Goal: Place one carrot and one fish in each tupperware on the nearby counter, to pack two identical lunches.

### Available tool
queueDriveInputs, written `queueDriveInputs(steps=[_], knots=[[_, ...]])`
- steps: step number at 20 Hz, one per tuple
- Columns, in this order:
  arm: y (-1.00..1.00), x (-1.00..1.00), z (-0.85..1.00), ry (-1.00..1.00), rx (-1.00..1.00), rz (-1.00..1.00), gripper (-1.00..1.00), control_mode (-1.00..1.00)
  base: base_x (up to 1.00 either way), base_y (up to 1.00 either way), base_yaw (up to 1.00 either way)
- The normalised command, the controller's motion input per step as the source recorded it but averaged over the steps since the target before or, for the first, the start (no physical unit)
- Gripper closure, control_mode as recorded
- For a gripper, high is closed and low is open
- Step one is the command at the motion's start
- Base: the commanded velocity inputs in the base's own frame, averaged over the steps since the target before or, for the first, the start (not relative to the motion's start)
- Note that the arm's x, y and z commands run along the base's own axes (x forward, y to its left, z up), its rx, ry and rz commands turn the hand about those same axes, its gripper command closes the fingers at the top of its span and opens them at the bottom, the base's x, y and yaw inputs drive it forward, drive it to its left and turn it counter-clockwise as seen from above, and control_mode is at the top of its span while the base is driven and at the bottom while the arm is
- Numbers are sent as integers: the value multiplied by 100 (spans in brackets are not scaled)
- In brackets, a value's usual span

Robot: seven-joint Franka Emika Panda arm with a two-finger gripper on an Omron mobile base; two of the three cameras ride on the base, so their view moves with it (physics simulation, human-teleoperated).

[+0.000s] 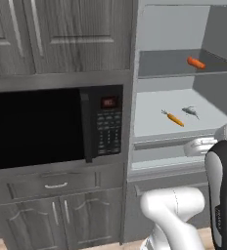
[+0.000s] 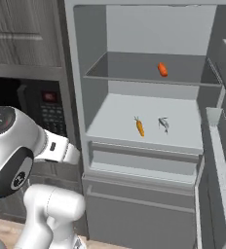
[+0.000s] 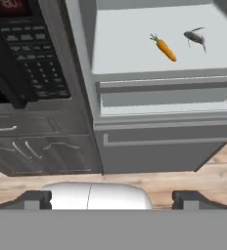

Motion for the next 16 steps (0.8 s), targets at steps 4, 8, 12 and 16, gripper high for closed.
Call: queueDriveInputs(steps=[4, 8, 12, 16], knots=[[0, 0, 0, 0, 0, 0, -100, 100, 0, -94, 0], [0, 0, 0, 0, 0, 0, -100, 100, 7, -57, 0], [0, 0, 0, 0, 0, 0, -100, 100, 67, 8, 0], [0, 0, 0, 0, 0, 0, -100, 100, 67, 3, 0]])
